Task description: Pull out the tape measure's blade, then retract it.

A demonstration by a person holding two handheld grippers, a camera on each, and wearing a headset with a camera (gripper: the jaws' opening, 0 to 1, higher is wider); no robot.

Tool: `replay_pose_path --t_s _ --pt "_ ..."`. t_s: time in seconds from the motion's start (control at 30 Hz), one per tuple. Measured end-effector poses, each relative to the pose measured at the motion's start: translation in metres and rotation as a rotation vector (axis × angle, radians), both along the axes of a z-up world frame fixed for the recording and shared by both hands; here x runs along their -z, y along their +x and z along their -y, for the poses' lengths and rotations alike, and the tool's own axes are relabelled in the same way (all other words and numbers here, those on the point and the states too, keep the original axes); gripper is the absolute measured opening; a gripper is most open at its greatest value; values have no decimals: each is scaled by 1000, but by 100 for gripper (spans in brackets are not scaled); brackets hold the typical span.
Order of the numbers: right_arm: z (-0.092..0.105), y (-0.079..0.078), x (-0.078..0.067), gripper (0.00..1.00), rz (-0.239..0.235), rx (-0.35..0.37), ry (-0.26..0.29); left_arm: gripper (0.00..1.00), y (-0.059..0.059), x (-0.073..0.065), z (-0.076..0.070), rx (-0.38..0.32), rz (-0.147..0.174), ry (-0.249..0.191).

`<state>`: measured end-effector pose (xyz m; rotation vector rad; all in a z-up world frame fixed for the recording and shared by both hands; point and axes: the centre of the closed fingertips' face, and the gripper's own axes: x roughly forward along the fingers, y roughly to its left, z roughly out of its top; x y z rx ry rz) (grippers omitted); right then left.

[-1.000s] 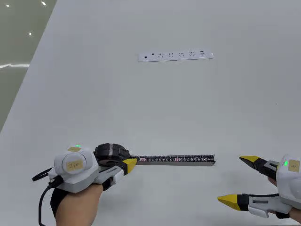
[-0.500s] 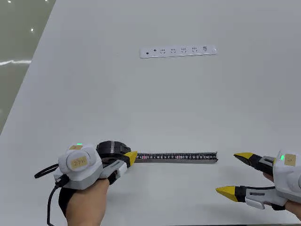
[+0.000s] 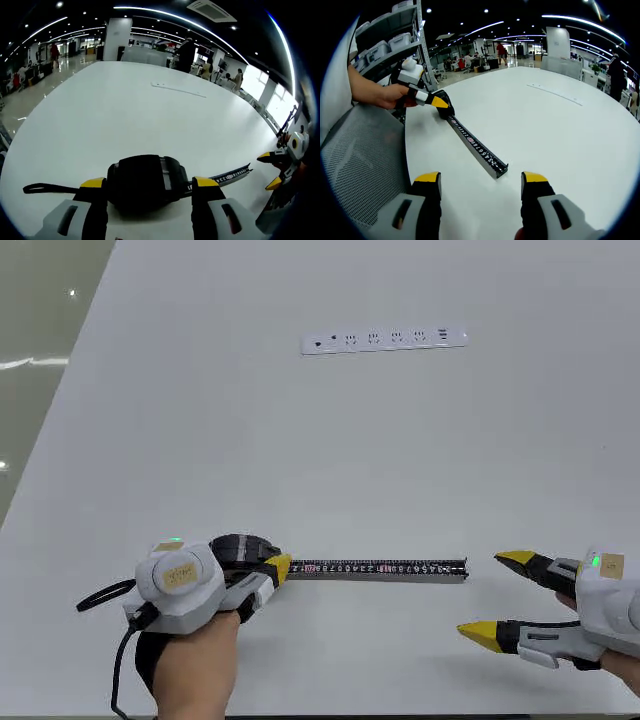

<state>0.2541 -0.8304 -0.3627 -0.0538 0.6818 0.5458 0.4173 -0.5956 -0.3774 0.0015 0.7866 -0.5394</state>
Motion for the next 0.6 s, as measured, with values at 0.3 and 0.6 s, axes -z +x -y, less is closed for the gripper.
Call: replay_pose_path --t_s 0.3,0.6 --pt "-1 5 1 64 4 -11 -3 62 -1 1 -3 -4 -4 6" --pt "-1 5 3 64 2 -14 -3 62 2 2 -2 -13 -13 18"
